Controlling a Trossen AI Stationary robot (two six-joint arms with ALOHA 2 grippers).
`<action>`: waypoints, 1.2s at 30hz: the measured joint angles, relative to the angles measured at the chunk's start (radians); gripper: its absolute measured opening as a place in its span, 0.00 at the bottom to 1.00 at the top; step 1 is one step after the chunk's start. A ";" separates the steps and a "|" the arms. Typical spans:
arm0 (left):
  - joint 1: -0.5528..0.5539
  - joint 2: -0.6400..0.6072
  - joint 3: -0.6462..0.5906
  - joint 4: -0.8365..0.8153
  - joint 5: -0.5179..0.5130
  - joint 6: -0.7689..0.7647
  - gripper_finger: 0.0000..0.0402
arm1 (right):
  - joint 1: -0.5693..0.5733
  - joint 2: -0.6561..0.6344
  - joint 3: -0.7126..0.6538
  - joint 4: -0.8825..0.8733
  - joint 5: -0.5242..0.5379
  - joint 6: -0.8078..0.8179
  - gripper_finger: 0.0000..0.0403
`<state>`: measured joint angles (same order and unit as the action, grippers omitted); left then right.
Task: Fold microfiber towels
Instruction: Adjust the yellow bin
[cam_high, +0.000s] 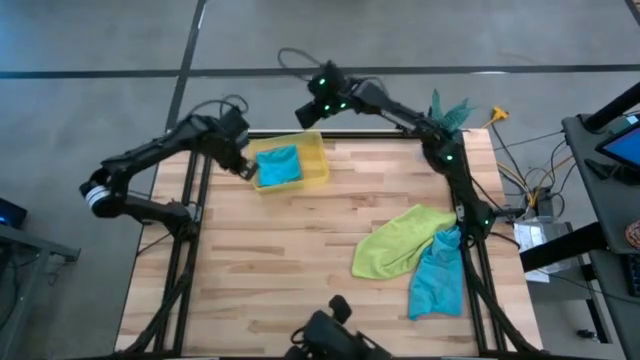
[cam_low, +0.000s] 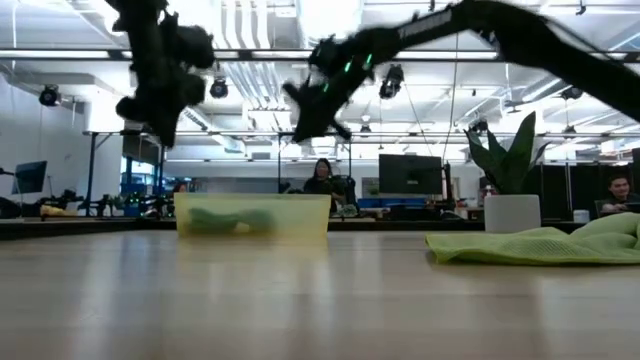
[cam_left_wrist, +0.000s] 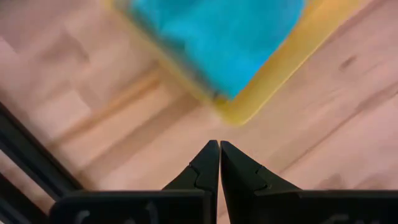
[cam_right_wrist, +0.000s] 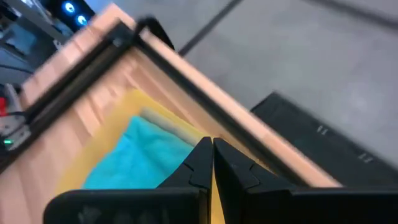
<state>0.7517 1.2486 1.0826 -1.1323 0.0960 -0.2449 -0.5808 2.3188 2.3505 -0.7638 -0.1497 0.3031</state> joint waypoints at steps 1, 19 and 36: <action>0.000 0.004 -0.036 0.009 0.000 -0.004 0.00 | 0.000 -0.033 0.000 -0.018 0.009 -0.018 0.02; 0.005 0.095 -0.344 0.454 0.019 -0.168 0.00 | 0.014 -0.308 -0.001 -0.197 0.072 -0.097 0.02; 0.045 0.273 -0.194 0.642 -0.048 -0.012 0.00 | 0.119 -0.351 -0.002 -0.272 0.203 -0.007 0.02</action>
<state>0.7969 1.5221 0.8881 -0.4900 0.0481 -0.2569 -0.4622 1.9681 2.3482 -1.0357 0.0532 0.2966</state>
